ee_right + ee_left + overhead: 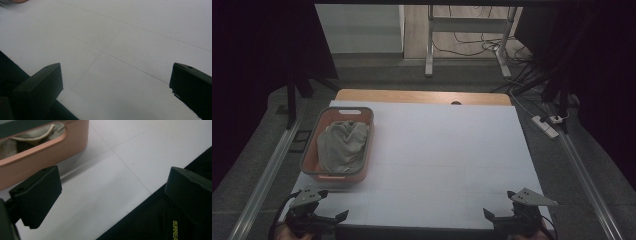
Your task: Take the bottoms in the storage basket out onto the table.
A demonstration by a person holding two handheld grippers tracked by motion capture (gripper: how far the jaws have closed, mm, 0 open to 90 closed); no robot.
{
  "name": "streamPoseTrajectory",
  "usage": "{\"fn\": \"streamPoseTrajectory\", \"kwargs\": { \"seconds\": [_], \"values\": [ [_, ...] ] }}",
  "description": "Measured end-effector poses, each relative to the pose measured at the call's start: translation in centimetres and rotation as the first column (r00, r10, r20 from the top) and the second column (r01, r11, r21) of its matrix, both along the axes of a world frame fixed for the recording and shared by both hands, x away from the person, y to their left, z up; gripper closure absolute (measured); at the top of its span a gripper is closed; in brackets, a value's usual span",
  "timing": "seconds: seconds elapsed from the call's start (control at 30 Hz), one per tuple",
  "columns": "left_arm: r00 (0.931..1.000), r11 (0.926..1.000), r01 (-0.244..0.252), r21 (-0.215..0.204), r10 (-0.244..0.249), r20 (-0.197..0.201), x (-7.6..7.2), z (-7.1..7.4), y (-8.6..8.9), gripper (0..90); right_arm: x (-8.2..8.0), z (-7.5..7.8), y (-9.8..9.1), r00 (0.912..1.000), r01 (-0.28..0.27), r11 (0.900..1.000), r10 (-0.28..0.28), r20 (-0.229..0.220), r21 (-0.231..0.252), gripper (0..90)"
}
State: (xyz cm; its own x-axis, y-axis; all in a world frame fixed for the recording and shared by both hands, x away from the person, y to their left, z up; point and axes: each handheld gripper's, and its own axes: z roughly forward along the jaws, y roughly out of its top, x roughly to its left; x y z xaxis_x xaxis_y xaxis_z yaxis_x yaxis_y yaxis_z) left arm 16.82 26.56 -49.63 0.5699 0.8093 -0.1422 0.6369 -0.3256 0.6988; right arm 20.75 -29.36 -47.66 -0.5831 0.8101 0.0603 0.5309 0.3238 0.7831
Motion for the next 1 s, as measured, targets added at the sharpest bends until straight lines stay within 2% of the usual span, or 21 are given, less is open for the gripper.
{"fn": "streamPoseTrajectory", "kwargs": {
  "seconds": [0.53, 0.77, 1.0],
  "values": [
    [0.9995, 0.9997, -0.003, -0.024, 0.003, -0.032, 0.31, -0.09, 0.32, 1.3, 0.16, -0.08, 0.07, 0.9992, -0.033, 0.9994, 0.033, -0.023, 0.005, 0.0],
    [0.9992, 0.9998, -0.009, -0.02, 0.009, -0.038, 0.37, -0.09, 0.31, 1.2, 0.18, -0.1, 0.08, 0.9989, -0.039, 0.9992, 0.039, -0.025, 0.004, 0.0],
    [0.9992, 0.9994, -0.009, -0.033, 0.008, -0.04, 0.37, 0.05, 0.43, 0.0, 0.23, -0.12, 0.08, 0.9988, -0.039, 0.9992, 0.039, -0.029, 0.007, 0.0]
  ]
}}
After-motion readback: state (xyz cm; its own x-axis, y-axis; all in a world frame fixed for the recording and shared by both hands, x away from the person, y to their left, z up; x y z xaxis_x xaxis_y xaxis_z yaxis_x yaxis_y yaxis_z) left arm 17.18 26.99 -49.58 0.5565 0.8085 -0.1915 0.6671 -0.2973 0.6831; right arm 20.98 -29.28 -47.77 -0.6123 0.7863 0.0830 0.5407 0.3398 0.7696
